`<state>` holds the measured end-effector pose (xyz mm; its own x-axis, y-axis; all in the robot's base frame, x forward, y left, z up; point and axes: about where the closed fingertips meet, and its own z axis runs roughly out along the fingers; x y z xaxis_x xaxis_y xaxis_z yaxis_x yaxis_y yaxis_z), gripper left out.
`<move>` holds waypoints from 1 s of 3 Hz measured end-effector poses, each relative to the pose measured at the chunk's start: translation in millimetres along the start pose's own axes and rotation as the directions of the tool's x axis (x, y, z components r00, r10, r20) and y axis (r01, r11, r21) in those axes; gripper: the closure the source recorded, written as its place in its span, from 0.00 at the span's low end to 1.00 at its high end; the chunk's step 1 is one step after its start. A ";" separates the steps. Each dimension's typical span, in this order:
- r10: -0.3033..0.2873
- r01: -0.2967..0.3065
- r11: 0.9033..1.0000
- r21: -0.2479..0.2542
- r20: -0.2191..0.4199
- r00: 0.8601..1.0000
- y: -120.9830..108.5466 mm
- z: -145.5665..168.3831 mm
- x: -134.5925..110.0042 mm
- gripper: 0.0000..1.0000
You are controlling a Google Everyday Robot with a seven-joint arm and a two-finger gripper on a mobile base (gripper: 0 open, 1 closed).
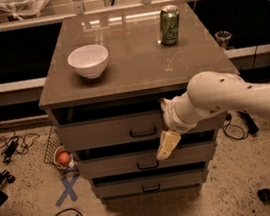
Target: Open top drawer
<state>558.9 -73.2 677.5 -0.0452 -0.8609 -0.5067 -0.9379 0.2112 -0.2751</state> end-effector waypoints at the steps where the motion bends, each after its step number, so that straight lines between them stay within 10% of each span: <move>1: -0.002 0.002 1.000 -0.002 0.000 1.000 0.9 0.7 -1.0 0.26; 3: -0.005 0.005 1.000 -0.005 0.001 1.000 2.0 1.3 -2.6 0.80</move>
Offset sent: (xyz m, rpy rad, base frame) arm -0.0004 0.0009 -0.0002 -0.0003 0.0004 0.0018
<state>557.6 -69.9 677.2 -0.0401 -0.8617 -0.5058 -0.9398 0.2044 -0.2738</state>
